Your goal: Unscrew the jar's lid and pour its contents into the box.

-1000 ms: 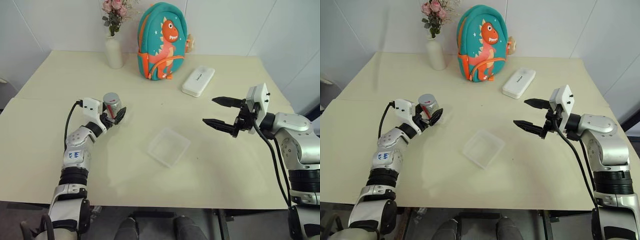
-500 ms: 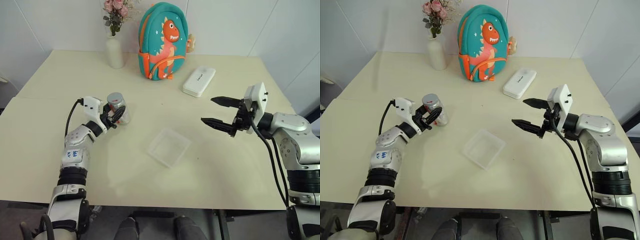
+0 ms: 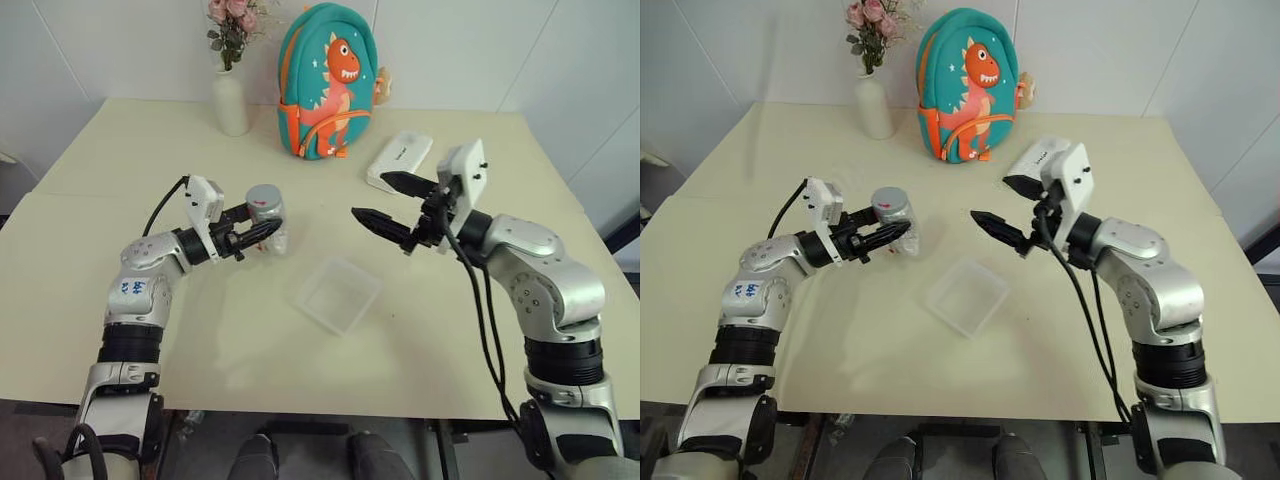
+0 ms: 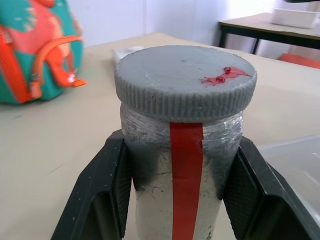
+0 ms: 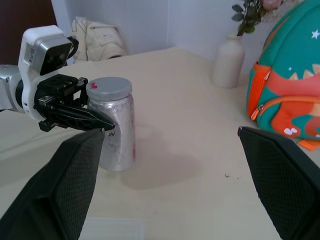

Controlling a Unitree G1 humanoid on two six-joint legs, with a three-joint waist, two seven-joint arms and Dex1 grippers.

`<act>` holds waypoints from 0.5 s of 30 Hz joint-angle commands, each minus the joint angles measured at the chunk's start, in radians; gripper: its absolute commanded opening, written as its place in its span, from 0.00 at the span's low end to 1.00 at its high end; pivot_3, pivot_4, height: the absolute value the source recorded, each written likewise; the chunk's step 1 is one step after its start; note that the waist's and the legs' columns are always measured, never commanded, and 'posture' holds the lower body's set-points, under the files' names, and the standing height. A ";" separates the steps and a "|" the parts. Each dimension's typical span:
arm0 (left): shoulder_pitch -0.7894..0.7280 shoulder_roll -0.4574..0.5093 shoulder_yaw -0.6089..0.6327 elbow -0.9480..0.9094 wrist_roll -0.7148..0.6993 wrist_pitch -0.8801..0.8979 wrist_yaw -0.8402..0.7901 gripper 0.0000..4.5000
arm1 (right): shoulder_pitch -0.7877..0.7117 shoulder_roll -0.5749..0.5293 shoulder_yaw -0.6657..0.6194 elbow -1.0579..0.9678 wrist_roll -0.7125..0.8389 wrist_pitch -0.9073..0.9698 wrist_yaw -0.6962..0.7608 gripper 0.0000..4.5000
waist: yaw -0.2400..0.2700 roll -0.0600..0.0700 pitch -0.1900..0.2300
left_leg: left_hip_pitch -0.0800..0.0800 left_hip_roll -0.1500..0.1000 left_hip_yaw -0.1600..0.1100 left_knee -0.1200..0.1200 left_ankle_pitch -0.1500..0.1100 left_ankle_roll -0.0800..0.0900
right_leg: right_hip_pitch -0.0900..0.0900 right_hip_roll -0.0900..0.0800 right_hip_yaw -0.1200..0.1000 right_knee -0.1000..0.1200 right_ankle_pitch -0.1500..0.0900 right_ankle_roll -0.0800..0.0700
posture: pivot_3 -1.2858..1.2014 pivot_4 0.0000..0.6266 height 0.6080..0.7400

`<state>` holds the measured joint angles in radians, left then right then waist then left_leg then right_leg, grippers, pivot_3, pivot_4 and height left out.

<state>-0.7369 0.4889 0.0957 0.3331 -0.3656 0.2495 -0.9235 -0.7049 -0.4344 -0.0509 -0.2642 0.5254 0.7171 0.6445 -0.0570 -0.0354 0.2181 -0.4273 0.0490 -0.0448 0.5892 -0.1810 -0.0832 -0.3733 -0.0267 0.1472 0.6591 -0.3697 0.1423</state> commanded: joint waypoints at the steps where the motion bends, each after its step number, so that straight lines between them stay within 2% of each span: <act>1: -0.079 -0.009 -0.019 0.017 -0.017 -0.014 -0.069 0.46 | -0.036 0.058 0.021 -0.079 0.039 0.048 -0.070 1.00 | 0.000 0.000 0.000 | -0.001 0.000 0.000 0.000 0.000 0.000 | -0.001 0.000 0.000 0.000 0.000 0.000 | 0.52 0.24 1.00; 7: -0.148 -0.051 -0.066 0.086 -0.001 -0.069 -0.164 0.46 | -0.068 0.132 0.068 -0.083 0.012 0.059 -0.150 1.00 | 0.000 0.000 0.000 | -0.003 0.000 0.000 -0.001 0.000 0.000 | -0.003 0.000 0.000 -0.001 0.000 -0.001 | 0.52 0.24 1.00; 15: -0.139 -0.074 -0.093 0.060 -0.006 -0.079 -0.222 0.46 | -0.055 0.167 0.101 -0.072 -0.024 0.030 -0.192 1.00 | -0.001 0.000 0.000 | -0.006 0.000 -0.001 -0.001 0.000 0.000 | -0.005 0.000 -0.001 0.000 0.000 -0.001 | 0.52 0.24 1.00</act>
<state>-0.8607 0.4212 0.0069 0.4393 -0.3632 0.1829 -1.1291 -0.7595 -0.2789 0.0426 -0.3078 0.5060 0.7715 0.4635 -0.0580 -0.0353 0.2181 -0.4333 0.0491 -0.0454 0.5887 -0.1809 -0.0832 -0.3787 -0.0266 0.1465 0.6586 -0.3702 0.1416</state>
